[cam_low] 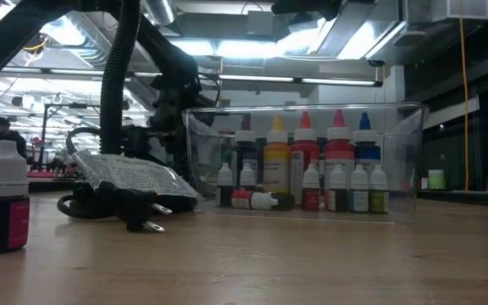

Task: Pick & Place food coloring
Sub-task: Put the small blue food coloring bottle into the transparent bin

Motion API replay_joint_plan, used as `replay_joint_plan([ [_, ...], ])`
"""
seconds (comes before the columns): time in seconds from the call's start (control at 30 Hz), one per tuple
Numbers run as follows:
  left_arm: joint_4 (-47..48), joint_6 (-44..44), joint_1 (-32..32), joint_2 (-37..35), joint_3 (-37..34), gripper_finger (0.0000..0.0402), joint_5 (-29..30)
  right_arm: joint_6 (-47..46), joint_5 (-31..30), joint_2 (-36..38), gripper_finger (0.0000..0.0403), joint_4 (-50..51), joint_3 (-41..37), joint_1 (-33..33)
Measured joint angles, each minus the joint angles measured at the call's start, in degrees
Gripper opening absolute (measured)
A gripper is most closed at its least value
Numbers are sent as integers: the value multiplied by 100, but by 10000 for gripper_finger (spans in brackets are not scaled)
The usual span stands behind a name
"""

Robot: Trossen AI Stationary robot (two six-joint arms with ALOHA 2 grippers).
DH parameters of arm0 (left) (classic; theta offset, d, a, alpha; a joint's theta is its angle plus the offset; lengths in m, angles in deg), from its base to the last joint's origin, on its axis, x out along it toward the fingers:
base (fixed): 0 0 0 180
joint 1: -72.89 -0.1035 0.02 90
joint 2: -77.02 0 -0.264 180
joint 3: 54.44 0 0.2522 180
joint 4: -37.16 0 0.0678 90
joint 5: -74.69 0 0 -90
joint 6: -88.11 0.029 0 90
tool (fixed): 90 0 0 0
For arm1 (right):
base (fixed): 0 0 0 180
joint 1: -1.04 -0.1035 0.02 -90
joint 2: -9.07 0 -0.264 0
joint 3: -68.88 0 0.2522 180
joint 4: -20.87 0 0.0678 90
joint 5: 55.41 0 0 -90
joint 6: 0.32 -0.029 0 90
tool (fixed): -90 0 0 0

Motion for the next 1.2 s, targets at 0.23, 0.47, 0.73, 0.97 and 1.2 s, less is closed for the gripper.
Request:
replay_joint_plan([
  [0.23, -561, -139, 202, 88, -299, 283, -13, 6, 1, 1, 287, 2, -3, 0],
  [0.47, -544, -139, 415, 397, -304, 280, -15, 21, 0, 0, 287, 4, -4, 0],
  [0.73, -537, -49, 637, 612, -304, 269, -13, 45, 2, 0, 287, 9, -7, 0],
  [0.97, -803, -204, 653, 621, -304, 266, 42, 72, 2, 0, 287, 11, -7, 0],
  [1.2, -795, -117, 687, 664, -308, 252, 46, 35, 2, 0, 287, 13, -7, 0],
])
